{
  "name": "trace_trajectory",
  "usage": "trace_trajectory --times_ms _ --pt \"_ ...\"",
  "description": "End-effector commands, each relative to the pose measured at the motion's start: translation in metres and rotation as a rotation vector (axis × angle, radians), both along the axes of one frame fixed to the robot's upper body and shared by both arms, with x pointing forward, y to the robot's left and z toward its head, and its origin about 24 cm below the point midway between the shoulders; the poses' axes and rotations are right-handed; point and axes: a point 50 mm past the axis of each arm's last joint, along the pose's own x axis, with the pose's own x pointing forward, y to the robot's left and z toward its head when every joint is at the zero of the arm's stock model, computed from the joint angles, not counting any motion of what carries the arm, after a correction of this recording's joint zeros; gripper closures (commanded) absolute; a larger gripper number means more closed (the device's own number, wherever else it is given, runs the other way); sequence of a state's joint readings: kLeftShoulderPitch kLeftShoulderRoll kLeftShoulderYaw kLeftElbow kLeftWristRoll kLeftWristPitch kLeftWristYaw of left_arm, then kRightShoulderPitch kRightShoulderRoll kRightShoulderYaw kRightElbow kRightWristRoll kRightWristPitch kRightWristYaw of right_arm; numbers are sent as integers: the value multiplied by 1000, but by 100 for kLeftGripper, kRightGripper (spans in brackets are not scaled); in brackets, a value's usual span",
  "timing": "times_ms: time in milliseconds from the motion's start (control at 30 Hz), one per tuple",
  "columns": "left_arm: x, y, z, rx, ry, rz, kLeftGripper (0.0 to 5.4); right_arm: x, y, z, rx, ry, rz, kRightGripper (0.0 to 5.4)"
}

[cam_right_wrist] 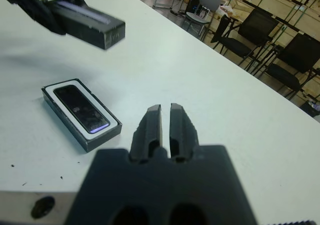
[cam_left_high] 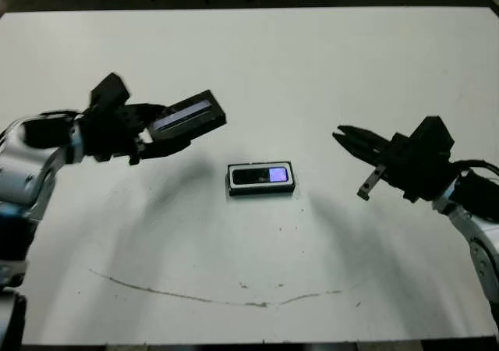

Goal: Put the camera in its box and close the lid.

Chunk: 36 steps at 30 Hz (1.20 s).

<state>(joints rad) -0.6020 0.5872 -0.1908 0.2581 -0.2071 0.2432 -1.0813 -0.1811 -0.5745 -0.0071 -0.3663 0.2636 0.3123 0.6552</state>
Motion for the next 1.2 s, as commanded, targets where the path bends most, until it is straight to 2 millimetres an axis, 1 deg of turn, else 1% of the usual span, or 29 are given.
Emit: trace_trajectory --times_ms 33,300,533,800,1033,1200 --pt "4 -7 -11 3 43 -30 256 1 -3 -4 6 31 -18 540" --pt "9 -19 -18 -37 112 -87 256 2 -4 -6 1 28 -14 540" --pt "9 -15 -17 -42 165 -127 256 3 -3 -7 -7 25 -9 540" --pt "8 -10 -19 -22 278 -169 256 3 -3 -7 7 52 -24 540" --pt "8 -14 -33 -36 339 -207 256 3 -3 -6 2 40 -11 540" --pt "9 -23 -42 -26 380 -235 256 3 -3 -5 -9 26 -1 540"
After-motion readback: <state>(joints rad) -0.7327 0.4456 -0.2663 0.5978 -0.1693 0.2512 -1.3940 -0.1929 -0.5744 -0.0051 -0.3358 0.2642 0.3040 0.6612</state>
